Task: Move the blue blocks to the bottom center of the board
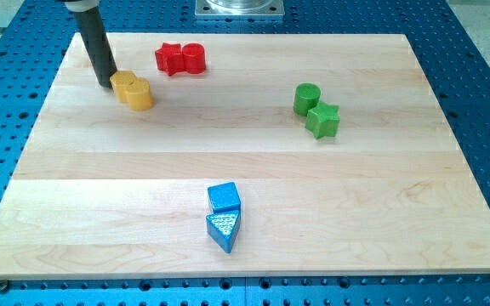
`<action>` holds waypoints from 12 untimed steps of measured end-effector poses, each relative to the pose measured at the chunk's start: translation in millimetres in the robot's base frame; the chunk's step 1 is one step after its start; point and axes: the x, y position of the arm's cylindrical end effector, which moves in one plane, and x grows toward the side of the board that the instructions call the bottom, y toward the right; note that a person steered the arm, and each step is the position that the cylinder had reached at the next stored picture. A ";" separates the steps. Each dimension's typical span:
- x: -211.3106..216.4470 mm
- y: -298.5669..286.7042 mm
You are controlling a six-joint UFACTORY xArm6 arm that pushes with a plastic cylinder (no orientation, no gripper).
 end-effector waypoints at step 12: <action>224.8 189.6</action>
